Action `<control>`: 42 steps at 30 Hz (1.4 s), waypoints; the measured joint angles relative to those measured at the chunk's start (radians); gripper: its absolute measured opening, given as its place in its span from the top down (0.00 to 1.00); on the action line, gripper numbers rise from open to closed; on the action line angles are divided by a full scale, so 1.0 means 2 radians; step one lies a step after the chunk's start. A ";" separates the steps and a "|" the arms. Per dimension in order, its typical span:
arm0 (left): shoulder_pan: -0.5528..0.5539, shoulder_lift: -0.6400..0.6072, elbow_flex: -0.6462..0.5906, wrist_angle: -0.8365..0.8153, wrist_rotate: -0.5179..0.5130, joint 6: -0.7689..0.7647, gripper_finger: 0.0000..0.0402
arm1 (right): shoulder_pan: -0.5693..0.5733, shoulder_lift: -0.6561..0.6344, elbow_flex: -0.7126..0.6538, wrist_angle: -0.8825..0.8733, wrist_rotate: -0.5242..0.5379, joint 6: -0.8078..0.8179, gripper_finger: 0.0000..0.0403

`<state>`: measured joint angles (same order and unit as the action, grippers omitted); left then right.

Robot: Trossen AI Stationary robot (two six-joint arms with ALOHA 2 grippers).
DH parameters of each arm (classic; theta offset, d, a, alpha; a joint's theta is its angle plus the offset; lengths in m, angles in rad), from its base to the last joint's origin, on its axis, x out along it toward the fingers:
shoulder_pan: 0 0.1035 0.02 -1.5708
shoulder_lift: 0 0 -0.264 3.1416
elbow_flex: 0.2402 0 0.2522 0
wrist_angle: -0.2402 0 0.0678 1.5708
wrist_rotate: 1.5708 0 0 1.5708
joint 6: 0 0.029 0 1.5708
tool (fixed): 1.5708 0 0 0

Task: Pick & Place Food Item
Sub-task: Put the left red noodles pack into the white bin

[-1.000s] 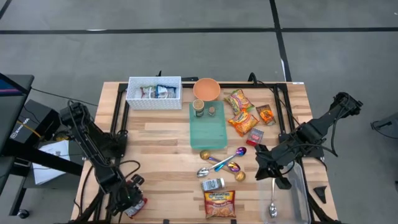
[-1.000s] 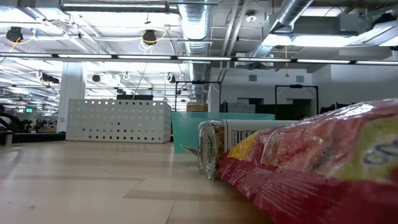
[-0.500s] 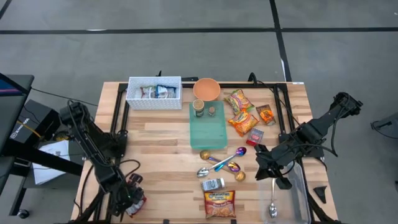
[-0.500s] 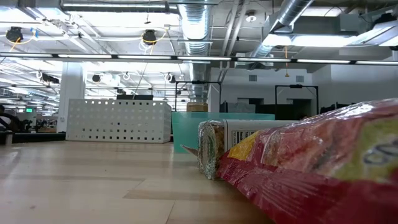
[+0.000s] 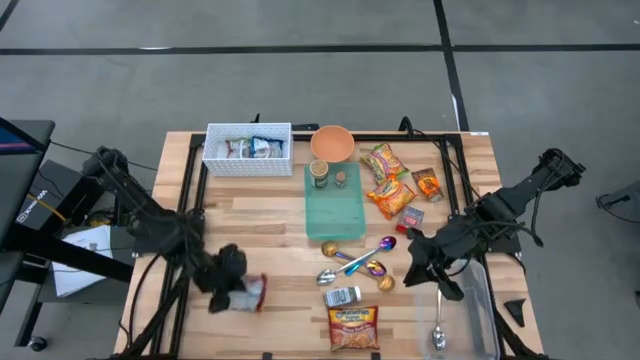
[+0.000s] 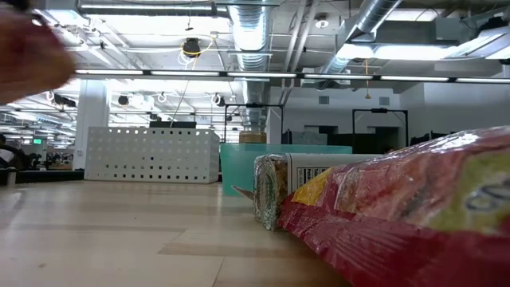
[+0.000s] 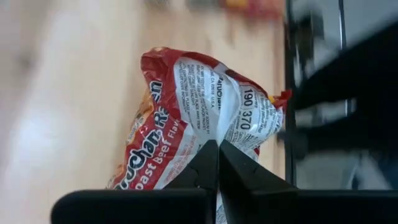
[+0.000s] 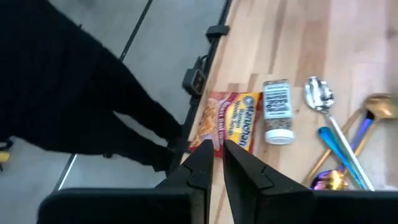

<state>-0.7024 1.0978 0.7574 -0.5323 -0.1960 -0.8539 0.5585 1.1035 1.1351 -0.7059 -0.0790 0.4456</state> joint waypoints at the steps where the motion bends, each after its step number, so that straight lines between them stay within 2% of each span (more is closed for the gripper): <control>1: 0.017 -0.009 0.000 0.000 -0.006 0.000 1.00 | -0.008 -0.002 0.000 0.000 0.000 0.000 0.92; 5: 0.078 -0.042 0.000 0.030 -0.045 0.004 1.00 | -0.043 -0.014 0.000 -0.005 0.000 0.028 0.92; 15: 0.177 -0.084 0.001 0.227 -0.147 0.099 1.00 | -0.140 -0.037 0.000 -0.022 -0.001 0.092 0.92; 23: 0.295 -0.084 0.001 0.363 -0.166 0.174 1.00 | -0.191 -0.053 0.000 -0.021 -0.001 0.110 0.92; 28: 0.390 -0.084 0.001 0.416 -0.168 0.183 1.00 | -0.207 -0.057 0.000 -0.020 0.000 0.131 0.92; 31: 0.453 -0.083 0.010 0.402 -0.153 0.155 1.00 | -0.209 -0.056 0.000 -0.021 0.001 0.133 0.92; 34: 0.506 -0.069 0.046 0.367 -0.132 0.131 1.00 | -0.209 -0.057 0.000 -0.021 0.014 0.145 0.92; 37: 0.544 -0.041 0.104 0.291 -0.128 0.125 1.00 | -0.209 -0.057 0.000 -0.021 0.025 0.153 0.92; 42: 0.597 0.022 0.195 0.113 -0.125 0.095 1.00 | -0.209 -0.056 0.000 -0.021 0.027 0.159 0.92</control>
<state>0.4909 1.1409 1.1481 -0.3064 -0.4460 -0.6631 0.1410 0.9909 1.1355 -0.7471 -0.0242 0.7639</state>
